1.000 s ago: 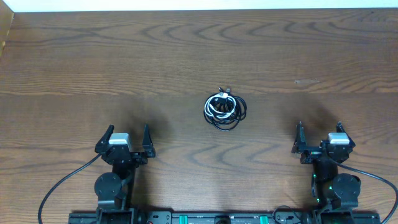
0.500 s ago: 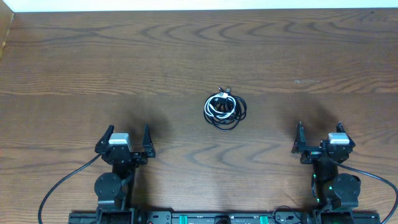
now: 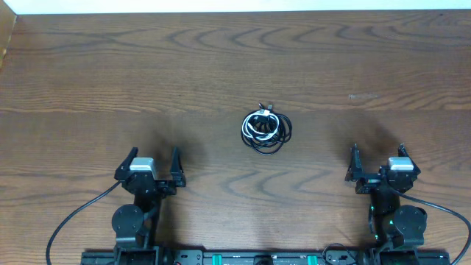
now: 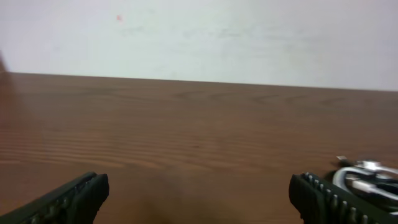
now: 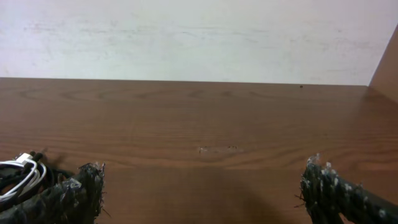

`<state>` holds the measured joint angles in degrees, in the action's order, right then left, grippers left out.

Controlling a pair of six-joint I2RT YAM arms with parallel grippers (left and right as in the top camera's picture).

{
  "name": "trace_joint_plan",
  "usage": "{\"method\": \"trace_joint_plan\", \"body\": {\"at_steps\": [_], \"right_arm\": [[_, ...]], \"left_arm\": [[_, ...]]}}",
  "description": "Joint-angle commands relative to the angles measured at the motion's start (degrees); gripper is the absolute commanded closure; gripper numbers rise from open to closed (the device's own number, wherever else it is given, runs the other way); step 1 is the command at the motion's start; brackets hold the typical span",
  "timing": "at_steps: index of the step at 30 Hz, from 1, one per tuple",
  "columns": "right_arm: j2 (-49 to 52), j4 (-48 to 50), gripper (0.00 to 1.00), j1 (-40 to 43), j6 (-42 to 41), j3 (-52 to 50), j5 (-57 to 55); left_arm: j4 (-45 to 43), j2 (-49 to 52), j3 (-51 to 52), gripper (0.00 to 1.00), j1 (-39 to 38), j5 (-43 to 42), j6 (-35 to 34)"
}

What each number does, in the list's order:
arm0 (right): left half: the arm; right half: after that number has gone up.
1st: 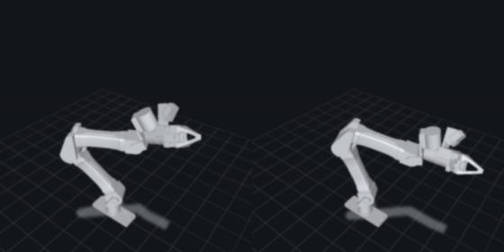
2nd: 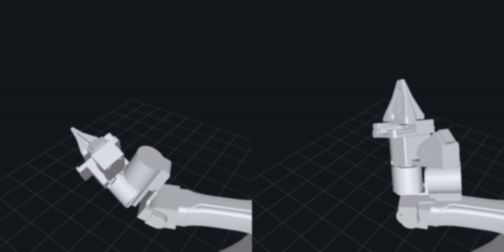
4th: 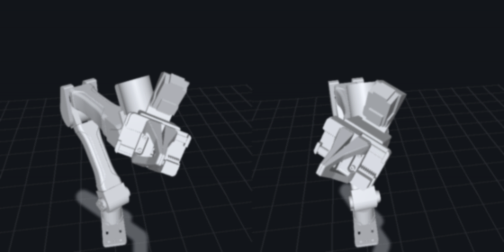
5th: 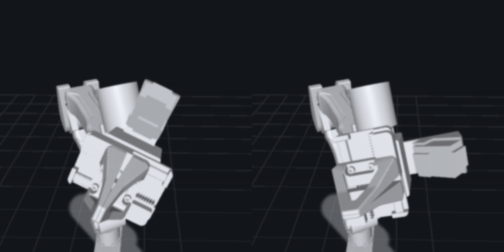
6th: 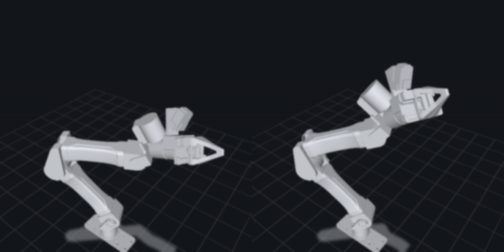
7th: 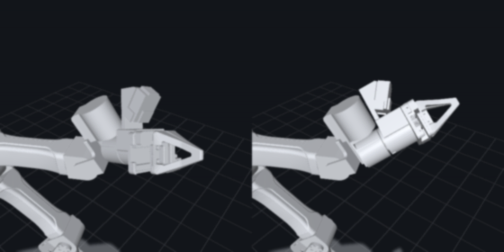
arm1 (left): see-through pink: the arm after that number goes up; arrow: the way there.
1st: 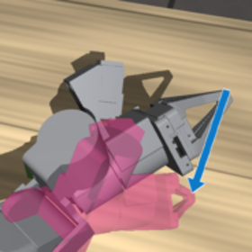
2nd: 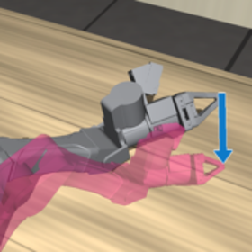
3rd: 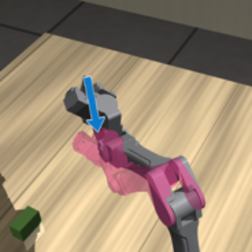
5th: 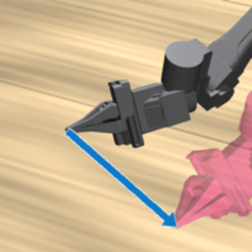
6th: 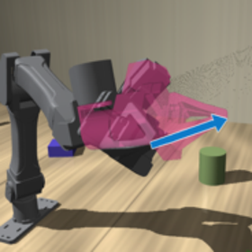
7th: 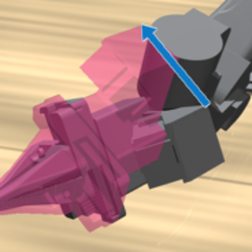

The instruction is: Untangle cables

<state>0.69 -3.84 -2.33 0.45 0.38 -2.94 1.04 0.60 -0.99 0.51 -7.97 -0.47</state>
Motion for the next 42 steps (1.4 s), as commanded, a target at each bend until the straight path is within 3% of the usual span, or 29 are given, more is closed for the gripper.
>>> {"method": "trace_joint_plan", "body": {"at_steps": [1, 6, 10, 14, 20, 25, 30, 33, 36, 42], "right_arm": [[-0.31, -0.26, 0.01, 0.37, -0.61, -0.09, 0.11], [-0.31, -0.26, 0.01, 0.37, -0.61, -0.09, 0.11], [-0.31, -0.26, 0.01, 0.37, -0.61, -0.09, 0.11], [-0.31, -0.26, 0.01, 0.37, -0.61, -0.09, 0.11], [-0.31, -0.26, 0.01, 0.37, -0.61, -0.09, 0.11], [-0.31, -0.26, 0.01, 0.37, -0.61, -0.09, 0.11], [-0.31, -0.26, 0.01, 0.37, -0.61, -0.09, 0.11], [-0.31, -0.26, 0.01, 0.37, -0.61, -0.09, 0.11], [-0.31, -0.26, 0.01, 0.37, -0.61, -0.09, 0.11], [-0.31, -0.26, 0.01, 0.37, -0.61, -0.09, 0.11]], "left_arm": [[1.53, 0.0, 0.72, 0.02, -0.33, -9.57, -7.78], [-5.92, 0.0, 0.39, 0.02, -0.33, -20.24, -13.18], [-11.74, 0.04, -2.84, 0.03, -0.33, -21.4, -13.6], [-9.9, 2.75, -11.23, 0.02, -0.33, -21.38, -13.6], [8.76, 17.49, -31.06, 0.02, -0.33, -21.4, -13.57], [37.33, 39.1, -55.58, 0.02, -0.33, -24.37, -13.6], [43.98, 49.55, -64.48, 0.02, -0.33, -41.05, -13.55], [43.34, 52.17, -64.61, 0.02, -0.35, -45.0, -13.64], [49.09, 54.36, -66.01, 0.02, -1.18, -39.54, -13.57], [70.88, 62.03, -77.59, 0.02, -9.92, -11.93, -12.79]]}}
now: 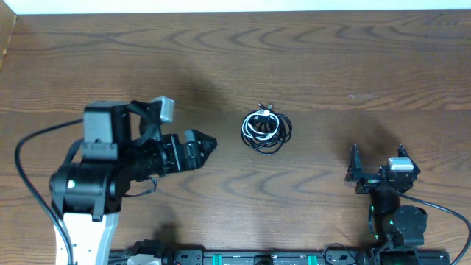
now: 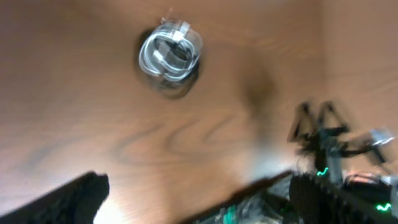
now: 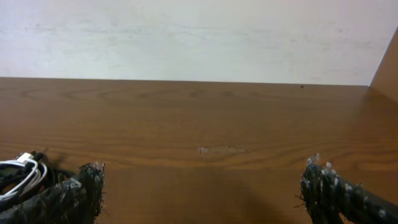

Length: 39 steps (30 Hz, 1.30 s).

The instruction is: Untangle cables

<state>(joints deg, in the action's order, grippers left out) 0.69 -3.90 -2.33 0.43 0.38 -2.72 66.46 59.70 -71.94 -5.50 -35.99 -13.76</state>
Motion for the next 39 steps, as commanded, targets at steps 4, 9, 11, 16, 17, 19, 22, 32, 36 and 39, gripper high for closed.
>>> {"method": "trace_joint_plan", "body": {"at_steps": [4, 9, 11, 16, 17, 19, 22, 32, 36, 39], "right_arm": [[-0.31, -0.2, 0.01, 0.37, -0.59, -0.09, -0.11], [-0.31, 0.85, 0.01, 0.37, 1.6, -0.07, -2.64], [-0.31, 6.32, 0.01, 0.33, -5.07, -0.07, 4.61], [-0.31, 9.09, 0.01, 0.31, -36.57, -0.07, 42.45], [-0.31, 8.98, 0.01, 0.31, -42.99, -0.07, 51.36], [-0.31, 11.65, 0.01, 0.24, -49.68, -0.07, 54.27], [-0.31, 20.41, 0.01, 0.26, -56.28, -0.07, 52.57], [3.85, 17.38, 0.01, 3.39, -44.52, 22.56, 40.76], [17.18, -20.63, 0.01, 5.55, -21.4, 46.6, 37.92], [30.75, -46.38, 0.01, 5.66, -12.07, 61.75, 33.57]], "left_arm": [[11.76, 7.13, -9.97, 0.02, -9.66, 24.85, -0.74], [12.5, 9.9, -9.7, 0.02, -12.02, 24.83, -0.76], [13.99, 11.41, -9.53, 0.02, -12.07, 24.7, -1.44], [14.27, 13.53, -8.92, 0.02, -12.07, 24.68, -1.62], [14.27, 13.97, -8.92, 0.02, -12.07, 24.7, -1.62], [14.29, 14.67, -8.92, 0.02, -12.07, 24.68, -1.62], [14.32, 15.43, -8.92, 0.02, -12.07, 24.68, -1.62], [16.0, 15.52, -8.92, 0.02, -12.07, 24.48, -1.62], [15.96, 15.52, -8.92, 0.02, -12.07, 24.48, -1.62], [15.96, 15.52, -8.92, 0.02, -12.07, 24.48, -1.62]]}}
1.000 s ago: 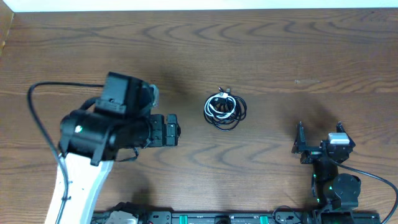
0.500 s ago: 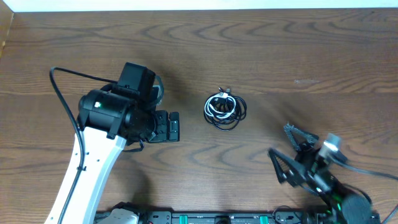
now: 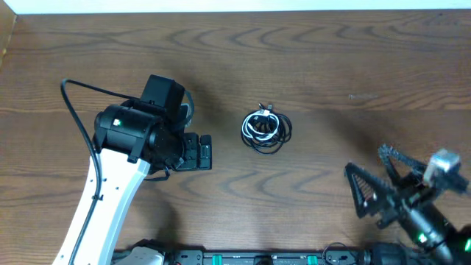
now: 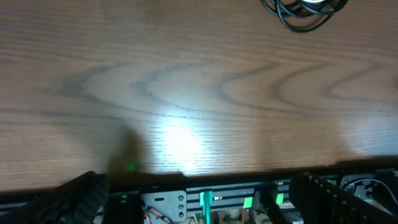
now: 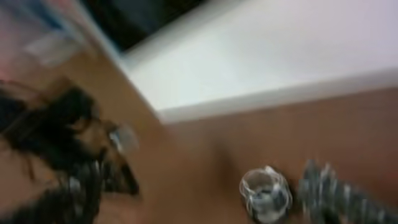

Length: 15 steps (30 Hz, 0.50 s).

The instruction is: Untangle cables

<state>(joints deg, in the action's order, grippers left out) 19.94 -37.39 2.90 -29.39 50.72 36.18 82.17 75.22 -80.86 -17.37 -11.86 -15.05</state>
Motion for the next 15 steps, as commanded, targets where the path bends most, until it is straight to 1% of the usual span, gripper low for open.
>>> {"method": "trace_joint_plan", "body": {"at_steps": [1, 3, 5, 8, 9, 12, 13, 15], "right_arm": [[15.04, -18.23, 0.01, 0.44, 19.96, 14.16, -5.66], [21.51, -25.59, 0.01, 0.44, 21.27, 17.55, -4.35], [26.01, -28.94, 0.01, 0.44, 20.98, 18.43, 1.62], [32.65, -31.95, 0.01, 0.31, 20.24, 17.31, 14.14], [34.4, -30.93, 0.04, 0.02, 20.24, 16.72, 15.91], [39.17, -31.12, 0.13, -2.03, 20.17, 16.59, 13.14], [41.44, -32.2, 0.15, -4.15, 18.93, 16.65, 8.41], [44.09, -33.03, 0.14, -8.39, 15.37, 16.74, -1.09]], "left_arm": [[0.22, 0.0, 0.0, 0.02, -0.2, 0.35, -0.33], [0.24, 0.0, 0.0, 0.02, -0.2, 0.35, -0.33], [0.24, 0.0, 0.0, 0.02, -0.2, 0.35, -0.33], [0.24, 0.0, 0.0, 0.02, -0.2, 0.35, -0.33], [0.24, 0.0, 0.0, 0.02, -0.2, 0.35, -0.33], [0.24, 0.0, 0.0, 0.02, -0.2, 0.35, -0.33], [0.26, 0.0, 0.0, 0.02, -0.2, 0.35, -0.33], [0.24, 0.0, 0.0, 0.02, -0.2, 0.35, -0.33]]}}
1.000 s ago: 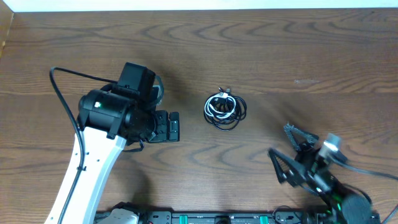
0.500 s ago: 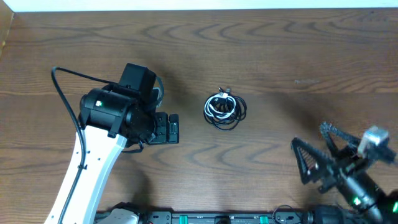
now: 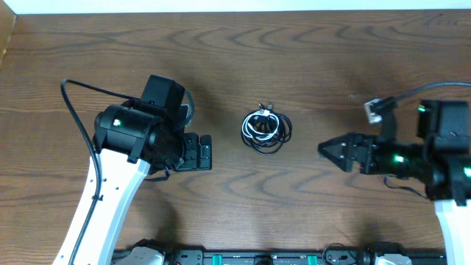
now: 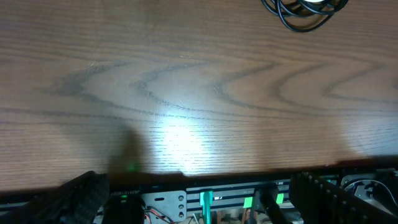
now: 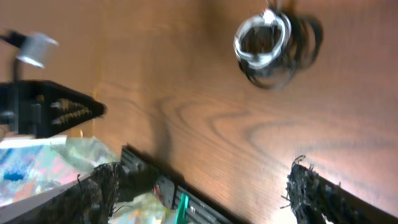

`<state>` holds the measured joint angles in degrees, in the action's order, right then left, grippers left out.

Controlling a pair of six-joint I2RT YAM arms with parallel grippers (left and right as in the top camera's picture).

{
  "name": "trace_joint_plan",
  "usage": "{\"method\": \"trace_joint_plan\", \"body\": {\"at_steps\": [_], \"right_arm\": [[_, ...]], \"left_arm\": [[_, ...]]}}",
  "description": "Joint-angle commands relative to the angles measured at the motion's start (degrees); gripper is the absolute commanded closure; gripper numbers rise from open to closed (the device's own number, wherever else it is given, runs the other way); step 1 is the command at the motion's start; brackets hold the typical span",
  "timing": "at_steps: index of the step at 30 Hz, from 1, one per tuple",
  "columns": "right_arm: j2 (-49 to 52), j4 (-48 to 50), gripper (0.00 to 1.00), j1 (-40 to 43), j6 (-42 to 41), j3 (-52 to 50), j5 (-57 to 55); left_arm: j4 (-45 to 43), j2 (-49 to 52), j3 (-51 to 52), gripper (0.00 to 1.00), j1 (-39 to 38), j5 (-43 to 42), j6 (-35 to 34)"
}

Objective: Untangle cables
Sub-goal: 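Lower the right gripper onto the cable bundle and close on it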

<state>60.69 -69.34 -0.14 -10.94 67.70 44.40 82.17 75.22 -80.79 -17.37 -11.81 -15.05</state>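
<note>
The cables are one small coiled bundle [image 3: 266, 130] of white and black cord lying mid-table. The left wrist view shows only its black loops [image 4: 303, 14] at the top edge, while the whole bundle [image 5: 272, 45] shows in the right wrist view. My left gripper [image 3: 199, 152] hangs open to the left of the bundle and apart from it, with wide-spread fingers [image 4: 74, 199] holding nothing. My right gripper [image 3: 337, 151] points at the bundle from the right, still a gap away. It is open too, its frayed fingertips [image 5: 314, 193] empty.
The robot's base rail [image 3: 250, 258] with green tags runs along the table's front edge [image 4: 205, 202]. The left arm's cable [image 3: 81, 110] loops over the table at the left. A white wall borders the far edge.
The right arm has moved from low over the front right of the table to up and left. Its gripper now points at the bundle. The left arm and the bundle have not moved.
Both arms first sat folded at the front edge with open grippers. Then the left arm was raised, reaching toward the bundle from the left, and later stood there while the right arm was tilting off its rest. Now both open grippers flank the untouched bundle.
</note>
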Motion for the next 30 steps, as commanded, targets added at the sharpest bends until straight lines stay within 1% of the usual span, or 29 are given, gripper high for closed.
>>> {"method": "trace_joint_plan", "body": {"at_steps": [1, 4, 6, 8, 10, 12, 14, 17, 18, 21, 23, 28, 30], "right_arm": [[4.46, -1.33, 0.1, -7.65, -4.52, 0.04, -13.62], [9.38, -4.31, 0.03, -15.78, -9.6, 4.0, -27.45], [12.9, -6.56, 0.01, -19.5, -11.74, 8.02, -33.7], [16.48, -7.85, 0.01, -22.18, -12.17, 12.09, -37.09], [19.71, -7.32, 0.01, -23.63, -11.85, 14.99, -37.53], [22.53, -5.11, 0.01, -24.39, -10.86, 16.26, -33.9], [24.83, -1.4, 0.01, -24.74, -10.03, 16.17, -29.27], [28.87, 4.68, 0.01, -25.24, -11.78, 15.82, -29.03], [30.36, 6.27, 0.02, -25.31, -13.09, 15.82, -29.0], [35.32, 9.64, 0.21, -25.35, -19.45, 15.82, -28.46], [38.51, 11.34, 0.31, -25.35, -21.51, 15.82, -28.09], [46.25, 15.5, 0.42, -25.46, -21.79, 15.82, -22.95], [48.28, 16.81, 0.44, -25.44, -21.81, 15.82, -22.73]], "left_arm": [[0.26, 0.0, -0.07, 0.02, -0.2, 0.31, -0.33], [0.24, 0.0, -0.07, 0.02, -0.2, 0.31, -0.33], [0.13, 0.0, -0.07, 0.02, -0.2, 0.31, -0.31], [-0.07, 0.0, -0.07, 0.02, -0.2, 0.31, -0.31], [-0.11, 0.0, -0.07, 0.02, -0.2, 0.31, -0.31], [-0.11, 0.0, -0.07, 0.02, -0.2, 0.33, -0.31], [-0.13, 0.0, -0.07, 0.02, -0.2, 0.33, -0.31], [-0.15, 0.0, -0.07, 0.02, -0.2, 0.35, -0.31], [-0.15, 0.0, -0.07, 0.02, -0.2, 0.33, -0.31], [-0.15, 0.0, -0.07, 0.02, -0.2, 0.35, -0.31], [-0.15, 0.0, -0.07, 0.02, -0.2, 0.35, -0.31], [-0.15, 0.0, -0.07, 0.02, -0.17, 0.35, -0.31], [-0.15, 0.0, -0.07, 0.02, -0.2, 0.35, -0.31]]}}
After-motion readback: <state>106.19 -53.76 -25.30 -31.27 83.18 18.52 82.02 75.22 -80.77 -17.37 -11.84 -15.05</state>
